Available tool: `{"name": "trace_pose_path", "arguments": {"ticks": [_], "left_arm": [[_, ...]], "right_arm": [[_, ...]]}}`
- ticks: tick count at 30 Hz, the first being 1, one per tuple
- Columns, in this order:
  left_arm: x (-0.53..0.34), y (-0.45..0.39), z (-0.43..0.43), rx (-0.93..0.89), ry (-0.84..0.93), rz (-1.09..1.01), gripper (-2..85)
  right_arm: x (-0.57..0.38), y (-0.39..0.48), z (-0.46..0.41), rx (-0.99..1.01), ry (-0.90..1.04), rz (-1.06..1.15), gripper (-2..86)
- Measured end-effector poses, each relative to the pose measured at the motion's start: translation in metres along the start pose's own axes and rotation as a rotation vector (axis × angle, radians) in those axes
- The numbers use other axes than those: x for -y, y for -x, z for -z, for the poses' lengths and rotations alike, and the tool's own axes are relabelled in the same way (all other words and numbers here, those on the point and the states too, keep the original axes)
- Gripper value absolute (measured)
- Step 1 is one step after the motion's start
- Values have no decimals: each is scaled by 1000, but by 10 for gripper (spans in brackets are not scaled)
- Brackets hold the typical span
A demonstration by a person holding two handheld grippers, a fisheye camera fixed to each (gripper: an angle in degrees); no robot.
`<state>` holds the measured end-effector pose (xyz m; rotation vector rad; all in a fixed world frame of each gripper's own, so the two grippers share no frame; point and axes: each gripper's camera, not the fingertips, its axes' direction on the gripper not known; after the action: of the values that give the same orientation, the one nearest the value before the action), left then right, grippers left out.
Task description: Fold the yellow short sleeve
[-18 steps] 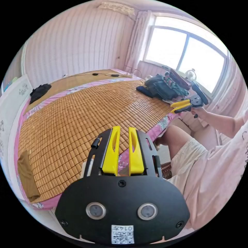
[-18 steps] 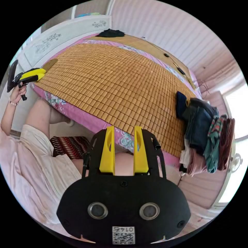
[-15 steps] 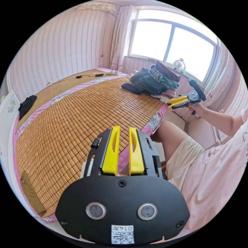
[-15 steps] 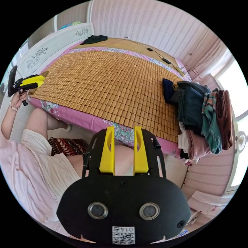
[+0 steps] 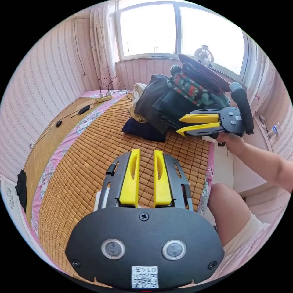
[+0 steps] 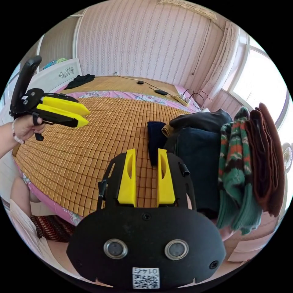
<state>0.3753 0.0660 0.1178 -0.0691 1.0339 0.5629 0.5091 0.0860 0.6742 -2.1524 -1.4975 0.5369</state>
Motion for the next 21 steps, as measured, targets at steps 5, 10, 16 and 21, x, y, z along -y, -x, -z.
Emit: {"name": "trace_pose_path", "arguments": {"ticks": [5,10,16,21], "left_arm": [[56,-6,-99,76,6,-170,83],[99,3,-193,50,34,-121,90],[130,-7,-249,12,18,-126,96],[143,-18,-260,118,21,-101,5]], "right_arm": [[57,-59,-93,-71,75,-122,101],[81,-94,-178,-84,274,-176,63],[67,-129,-180,24,192,-222,9],[62,-146,-166,82,128,-192,6]]}}
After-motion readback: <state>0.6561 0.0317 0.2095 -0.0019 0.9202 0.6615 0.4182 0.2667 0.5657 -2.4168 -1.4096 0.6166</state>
